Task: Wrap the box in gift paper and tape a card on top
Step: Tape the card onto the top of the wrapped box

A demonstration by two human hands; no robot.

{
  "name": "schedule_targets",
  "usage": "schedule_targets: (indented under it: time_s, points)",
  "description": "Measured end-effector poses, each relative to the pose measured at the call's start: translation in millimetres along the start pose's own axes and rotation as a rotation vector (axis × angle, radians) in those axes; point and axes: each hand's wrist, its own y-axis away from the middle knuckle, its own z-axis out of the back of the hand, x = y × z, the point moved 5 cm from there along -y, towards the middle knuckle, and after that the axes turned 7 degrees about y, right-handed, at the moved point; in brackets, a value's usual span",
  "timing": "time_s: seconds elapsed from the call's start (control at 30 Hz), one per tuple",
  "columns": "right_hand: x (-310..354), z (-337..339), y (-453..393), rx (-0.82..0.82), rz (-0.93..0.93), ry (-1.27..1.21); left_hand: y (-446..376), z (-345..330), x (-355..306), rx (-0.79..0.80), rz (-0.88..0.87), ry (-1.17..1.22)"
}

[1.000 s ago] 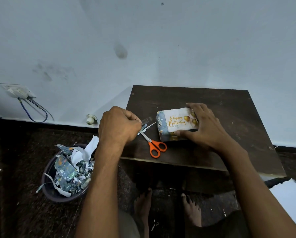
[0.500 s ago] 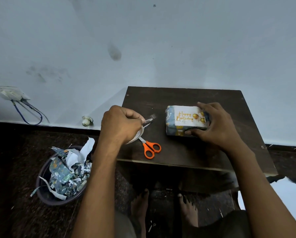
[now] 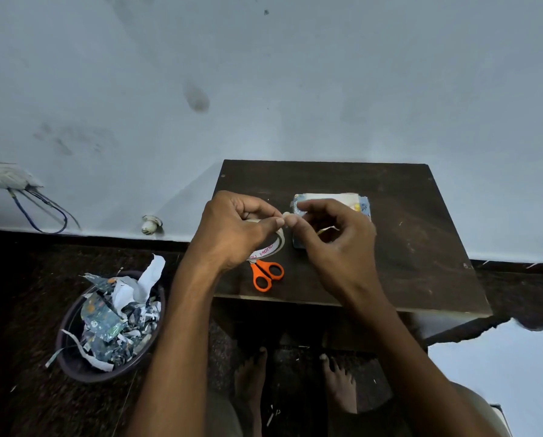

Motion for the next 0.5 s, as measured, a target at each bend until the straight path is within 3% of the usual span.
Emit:
schedule_targets:
  time_s: [0.3, 0.5]
  points:
    - [-12.4, 4.0, -1.4, 0.029, -0.355, -0.234, -0.1, -6.1, -2.8, 0.034, -0.055, -0.011]
    - [-13.7, 4.8, 1.9, 0.083, -0.563, -0.402, -3.1, -4.2, -2.4, 0.044, -0.116, 0.107]
